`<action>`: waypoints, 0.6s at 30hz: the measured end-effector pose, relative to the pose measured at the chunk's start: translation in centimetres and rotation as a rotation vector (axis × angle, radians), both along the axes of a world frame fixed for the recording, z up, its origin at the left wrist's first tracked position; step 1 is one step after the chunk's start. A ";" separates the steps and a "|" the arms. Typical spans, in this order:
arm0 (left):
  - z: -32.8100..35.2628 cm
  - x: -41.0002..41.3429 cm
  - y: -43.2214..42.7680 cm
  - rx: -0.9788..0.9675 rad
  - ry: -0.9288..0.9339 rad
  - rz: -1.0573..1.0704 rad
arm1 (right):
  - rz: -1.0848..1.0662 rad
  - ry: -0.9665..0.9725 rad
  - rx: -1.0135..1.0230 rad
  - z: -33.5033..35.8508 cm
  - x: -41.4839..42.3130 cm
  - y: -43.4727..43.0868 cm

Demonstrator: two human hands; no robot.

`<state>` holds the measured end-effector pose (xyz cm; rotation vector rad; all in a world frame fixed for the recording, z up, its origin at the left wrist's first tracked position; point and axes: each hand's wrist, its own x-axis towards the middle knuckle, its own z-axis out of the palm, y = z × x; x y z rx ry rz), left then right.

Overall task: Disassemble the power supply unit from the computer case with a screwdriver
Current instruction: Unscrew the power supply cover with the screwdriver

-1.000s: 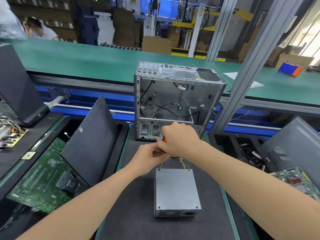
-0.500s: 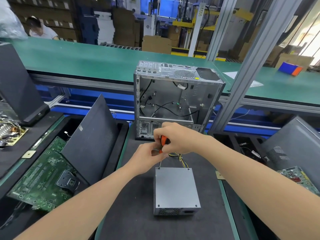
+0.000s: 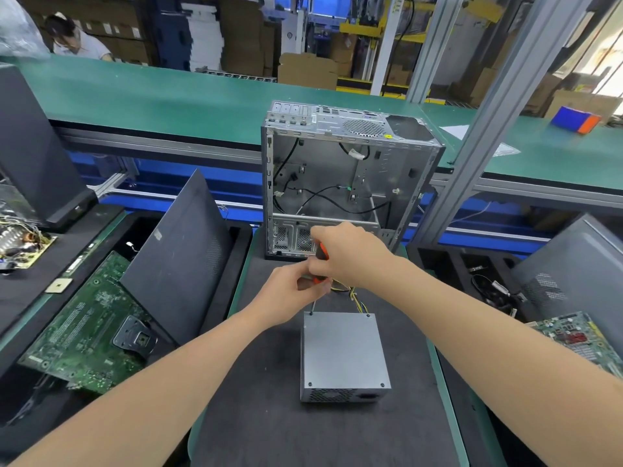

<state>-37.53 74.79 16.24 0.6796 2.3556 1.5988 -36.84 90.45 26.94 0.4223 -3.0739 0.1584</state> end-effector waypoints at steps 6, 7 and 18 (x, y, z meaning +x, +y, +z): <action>0.2 0.2 -0.3 0.010 -0.039 -0.004 | 0.164 -0.132 -0.133 0.0 0.1 0.6; 0.2 0.1 -0.3 0.009 -0.045 -0.005 | 0.178 -0.138 -0.135 -0.1 0.1 0.6; -1.1 -2.5 -7.9 0.123 -0.146 -0.013 | 0.259 -0.184 -0.134 0.2 -2.3 -7.7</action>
